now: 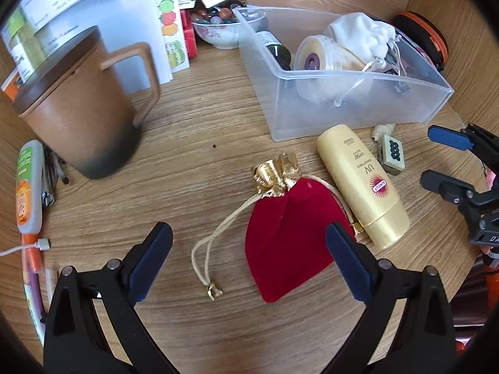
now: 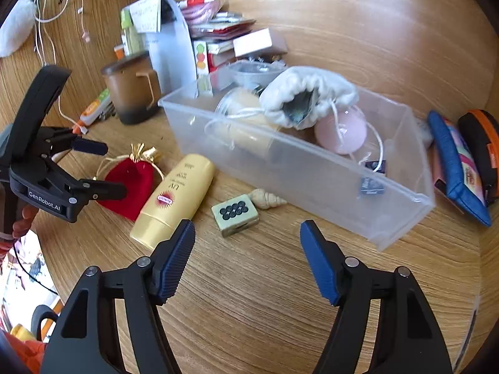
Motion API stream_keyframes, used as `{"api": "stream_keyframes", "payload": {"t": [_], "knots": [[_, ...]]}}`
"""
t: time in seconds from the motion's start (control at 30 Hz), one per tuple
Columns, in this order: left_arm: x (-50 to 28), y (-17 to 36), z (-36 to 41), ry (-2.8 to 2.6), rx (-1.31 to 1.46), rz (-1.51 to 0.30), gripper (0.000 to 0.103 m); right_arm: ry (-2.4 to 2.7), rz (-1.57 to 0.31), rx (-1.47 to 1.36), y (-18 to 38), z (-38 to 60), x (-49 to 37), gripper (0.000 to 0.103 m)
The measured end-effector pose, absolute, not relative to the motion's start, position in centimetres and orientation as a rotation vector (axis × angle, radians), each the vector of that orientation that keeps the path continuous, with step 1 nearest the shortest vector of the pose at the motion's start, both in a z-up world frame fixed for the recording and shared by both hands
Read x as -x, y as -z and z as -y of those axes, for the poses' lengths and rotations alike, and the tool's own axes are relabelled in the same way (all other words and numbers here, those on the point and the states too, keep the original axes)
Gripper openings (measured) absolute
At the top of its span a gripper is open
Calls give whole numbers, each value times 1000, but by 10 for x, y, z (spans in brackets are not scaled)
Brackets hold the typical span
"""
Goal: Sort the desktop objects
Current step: 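Move both open tools toward the red pouch and green tile beside the bin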
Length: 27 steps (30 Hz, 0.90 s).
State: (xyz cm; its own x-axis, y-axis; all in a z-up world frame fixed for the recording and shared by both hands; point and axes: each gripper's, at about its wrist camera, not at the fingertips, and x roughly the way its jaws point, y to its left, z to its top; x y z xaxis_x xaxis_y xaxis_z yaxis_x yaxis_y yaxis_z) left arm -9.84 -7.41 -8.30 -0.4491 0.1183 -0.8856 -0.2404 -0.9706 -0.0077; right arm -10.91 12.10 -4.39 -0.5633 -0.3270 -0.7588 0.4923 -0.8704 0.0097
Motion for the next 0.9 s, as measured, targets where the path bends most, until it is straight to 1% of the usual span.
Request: {"api": "stream_keyframes", "payload": {"t": [0.17,0.27,0.3,0.33,0.37,0.43,0.67,0.83,0.87,0.9], "knots": [[105,88,70,-2478,1538,-177,100,2374,-293,-1156,54,-116,117,66],[107,88,73,-2479,1528,-145,99,2349,-269,-1184,59,-115,124,66],[107,88,74,-2479,1522,-132,98,2343,-268,-1190,61,-115,126,63],[107,88,76,-2475,1517,-120,92,2340,-270,-1195,62,-114,128,58],[108,88,77,-2471,1517,-112,86,2334,-273,-1201,64,-113,130,56],[108,86,78,-2479,1508,-121,82,2327,-281,-1210,67,-111,133,53],[103,86,71,-2488,1465,-192,71,2314,-314,-1202,70,-102,138,52],[100,86,70,-2501,1433,-187,69,2313,-337,-1203,69,-95,141,51],[99,86,69,-2501,1428,-186,65,2310,-336,-1207,69,-95,142,50],[97,85,69,-2501,1421,-186,61,2315,-342,-1201,68,-94,142,47]]}}
